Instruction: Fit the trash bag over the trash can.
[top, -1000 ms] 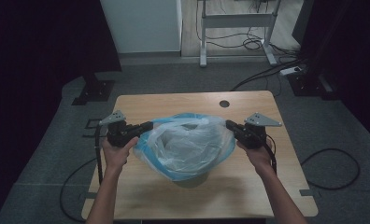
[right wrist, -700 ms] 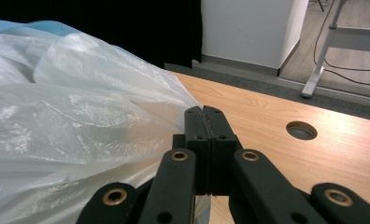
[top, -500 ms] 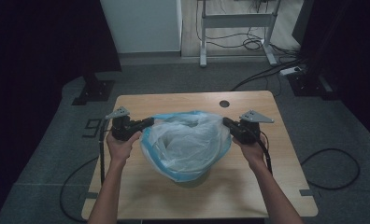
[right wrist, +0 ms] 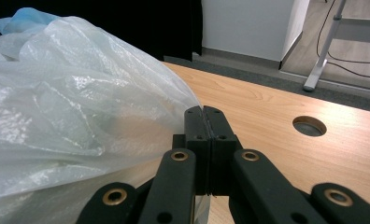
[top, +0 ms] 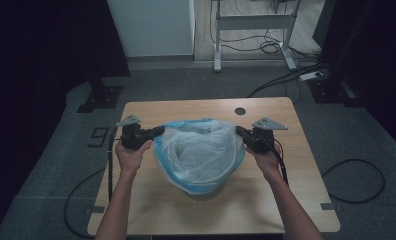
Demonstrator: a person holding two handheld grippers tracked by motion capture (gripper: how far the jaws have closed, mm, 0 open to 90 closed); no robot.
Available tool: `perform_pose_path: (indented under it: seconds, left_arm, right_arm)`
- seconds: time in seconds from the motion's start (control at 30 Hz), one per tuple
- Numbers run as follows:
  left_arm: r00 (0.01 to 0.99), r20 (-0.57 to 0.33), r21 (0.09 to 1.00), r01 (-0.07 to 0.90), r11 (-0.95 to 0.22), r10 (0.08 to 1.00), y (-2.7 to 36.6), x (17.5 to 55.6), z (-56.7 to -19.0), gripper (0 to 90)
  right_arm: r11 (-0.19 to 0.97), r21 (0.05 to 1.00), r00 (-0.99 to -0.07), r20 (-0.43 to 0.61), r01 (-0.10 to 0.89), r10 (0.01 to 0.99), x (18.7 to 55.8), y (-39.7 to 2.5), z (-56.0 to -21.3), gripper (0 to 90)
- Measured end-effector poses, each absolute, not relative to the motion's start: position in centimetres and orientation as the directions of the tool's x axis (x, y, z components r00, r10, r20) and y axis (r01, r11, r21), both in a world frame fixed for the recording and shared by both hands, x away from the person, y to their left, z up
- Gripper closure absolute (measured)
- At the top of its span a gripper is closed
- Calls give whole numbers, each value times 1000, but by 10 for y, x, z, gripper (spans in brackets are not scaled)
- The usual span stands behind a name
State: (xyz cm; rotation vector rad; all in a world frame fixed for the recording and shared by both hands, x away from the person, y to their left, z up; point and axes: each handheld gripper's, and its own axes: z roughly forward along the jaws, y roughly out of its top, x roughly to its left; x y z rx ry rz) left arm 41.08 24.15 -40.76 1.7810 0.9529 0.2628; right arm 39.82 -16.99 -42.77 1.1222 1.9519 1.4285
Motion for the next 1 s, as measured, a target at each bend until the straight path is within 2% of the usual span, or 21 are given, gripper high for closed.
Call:
perform_pose_path:
  seconds: [0.2, 0.37, 0.8, 1.0]
  left_arm:
    - [641, -262, 855, 501, -135, 721, 240, 415, -412, 900]
    - [616, -268, 820, 549, -161, 741, 234, 421, -423, 900]
    - [598, -285, 774, 604, -187, 749, 236, 420, -442, 900]
    - [585, -309, 773, 614, -161, 750, 247, 413, -450, 900]
  right_arm:
    - [111, 926, -557, 118, 360, 822, 403, -169, -431, 886]
    - [108, 903, -545, 153, 417, 825, 408, -163, -440, 886]
    - [162, 857, -513, 133, 489, 848, 409, -153, -453, 886]
    - [175, 842, -510, 132, 511, 850, 405, -157, -464, 884]
